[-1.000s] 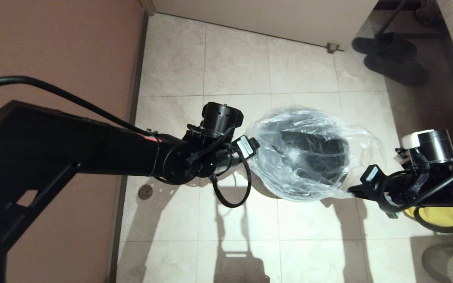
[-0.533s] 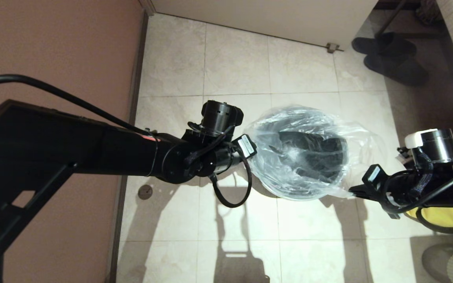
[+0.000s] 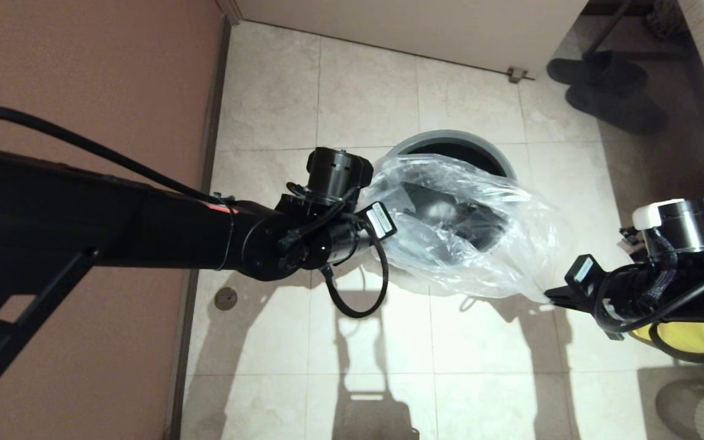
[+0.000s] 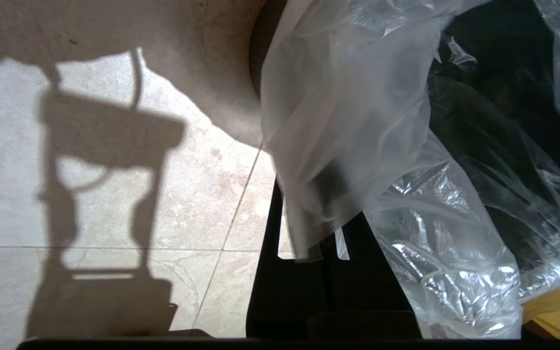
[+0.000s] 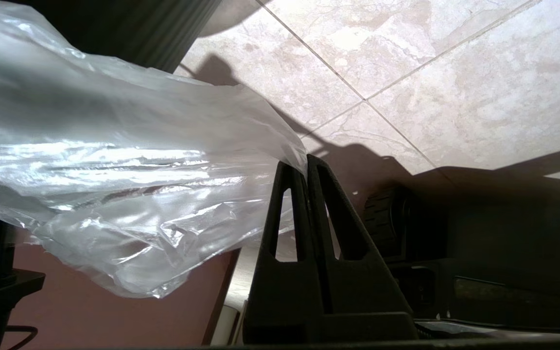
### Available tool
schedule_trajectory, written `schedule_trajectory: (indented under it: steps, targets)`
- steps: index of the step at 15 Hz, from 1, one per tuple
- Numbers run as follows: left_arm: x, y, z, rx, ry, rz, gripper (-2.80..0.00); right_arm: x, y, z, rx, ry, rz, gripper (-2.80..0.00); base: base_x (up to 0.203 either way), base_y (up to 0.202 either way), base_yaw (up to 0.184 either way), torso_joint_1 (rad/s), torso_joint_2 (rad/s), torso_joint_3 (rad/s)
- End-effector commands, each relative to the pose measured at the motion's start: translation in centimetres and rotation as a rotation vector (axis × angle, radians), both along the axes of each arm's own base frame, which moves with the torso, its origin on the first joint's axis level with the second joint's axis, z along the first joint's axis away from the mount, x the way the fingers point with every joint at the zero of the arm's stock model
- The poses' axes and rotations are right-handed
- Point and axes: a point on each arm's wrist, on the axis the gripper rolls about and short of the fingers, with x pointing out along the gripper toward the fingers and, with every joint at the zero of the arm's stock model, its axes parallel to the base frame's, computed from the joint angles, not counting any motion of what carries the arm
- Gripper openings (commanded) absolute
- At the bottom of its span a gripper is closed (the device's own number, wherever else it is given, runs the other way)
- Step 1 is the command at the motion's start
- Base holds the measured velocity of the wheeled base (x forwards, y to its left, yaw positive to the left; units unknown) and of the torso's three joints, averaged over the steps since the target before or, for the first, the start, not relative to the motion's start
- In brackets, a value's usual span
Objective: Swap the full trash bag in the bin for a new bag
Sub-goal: Put the new garbage bag on the trash can
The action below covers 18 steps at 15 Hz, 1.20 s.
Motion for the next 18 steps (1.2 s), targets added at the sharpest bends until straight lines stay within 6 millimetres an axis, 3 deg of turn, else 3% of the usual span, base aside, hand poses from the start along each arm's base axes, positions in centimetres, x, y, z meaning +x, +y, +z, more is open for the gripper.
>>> schedule_trajectory:
  steps: [1, 10, 15, 18]
  targets:
    - [-0.1, 0.1, 0.5, -0.011, -0.009, 0.003, -2.8, -0.1, 0.0, 0.1, 0.006, -0.002, -0.002, -2.8, 0.0, 0.0, 0.0, 0.0, 0.0, 0.0]
    - [-1.0, -1.1, 1.5, -0.007, -0.039, -0.042, -2.8, -0.5, 0.0, 0.8, 0.008, -0.023, -0.001, -2.8, 0.0, 0.0, 0.0, 0.0, 0.0, 0.0]
    - [-1.4, -1.0, 0.0, 0.03, 0.005, -0.048, -2.8, -2.0, -0.3, 1.2, -0.009, 0.028, -0.004, -2.8, 0.0, 0.0, 0.0, 0.0, 0.0, 0.0]
    - [-1.4, -0.9, -1.8, 0.066, 0.049, -0.05, -2.8, -2.1, -0.7, -0.5, -0.033, 0.093, -0.003, -2.8, 0.0, 0.0, 0.0, 0.0, 0.0, 0.0]
